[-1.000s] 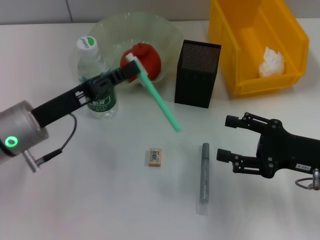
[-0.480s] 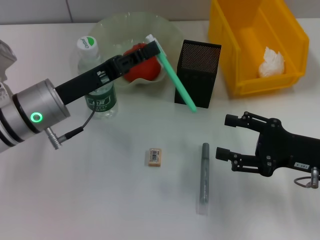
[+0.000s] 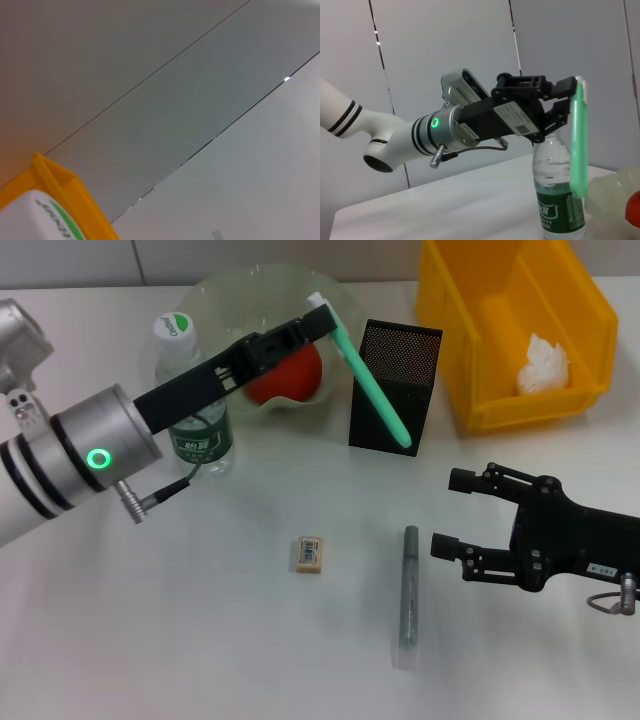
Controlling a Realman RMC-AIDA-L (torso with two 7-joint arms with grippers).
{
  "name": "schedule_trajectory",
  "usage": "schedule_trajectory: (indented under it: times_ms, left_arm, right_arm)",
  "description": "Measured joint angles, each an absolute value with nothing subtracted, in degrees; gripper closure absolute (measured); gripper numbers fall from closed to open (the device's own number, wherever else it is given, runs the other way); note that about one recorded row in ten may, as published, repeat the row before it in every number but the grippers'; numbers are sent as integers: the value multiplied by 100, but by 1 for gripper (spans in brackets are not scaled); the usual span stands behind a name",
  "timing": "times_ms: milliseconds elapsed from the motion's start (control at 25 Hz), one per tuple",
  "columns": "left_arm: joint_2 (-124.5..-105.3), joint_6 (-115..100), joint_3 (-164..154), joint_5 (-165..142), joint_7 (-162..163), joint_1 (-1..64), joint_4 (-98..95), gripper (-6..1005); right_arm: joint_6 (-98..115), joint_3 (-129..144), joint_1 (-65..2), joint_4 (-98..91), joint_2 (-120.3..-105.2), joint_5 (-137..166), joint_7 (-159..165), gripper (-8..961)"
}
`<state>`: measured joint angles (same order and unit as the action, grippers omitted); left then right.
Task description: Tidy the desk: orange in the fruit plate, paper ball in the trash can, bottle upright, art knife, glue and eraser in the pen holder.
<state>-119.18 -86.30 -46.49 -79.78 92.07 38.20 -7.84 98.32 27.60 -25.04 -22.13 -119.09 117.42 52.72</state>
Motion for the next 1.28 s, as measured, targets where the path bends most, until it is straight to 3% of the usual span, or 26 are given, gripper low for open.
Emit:
schedule_trajectory:
  times_ms: [800, 1280]
  left_arm:
    - [-11917, -8378, -4638, -7592, 8471, 4439, -159, 808]
    - [-11927, -8503, -4337, -7583, 7856, 4446, 245, 808]
  right_arm:
    - [9754, 2769, -2533, -2136, -11900, 11753, 5285, 158]
    - [9747, 2768, -2534, -2127, -11900, 11764, 5297, 159]
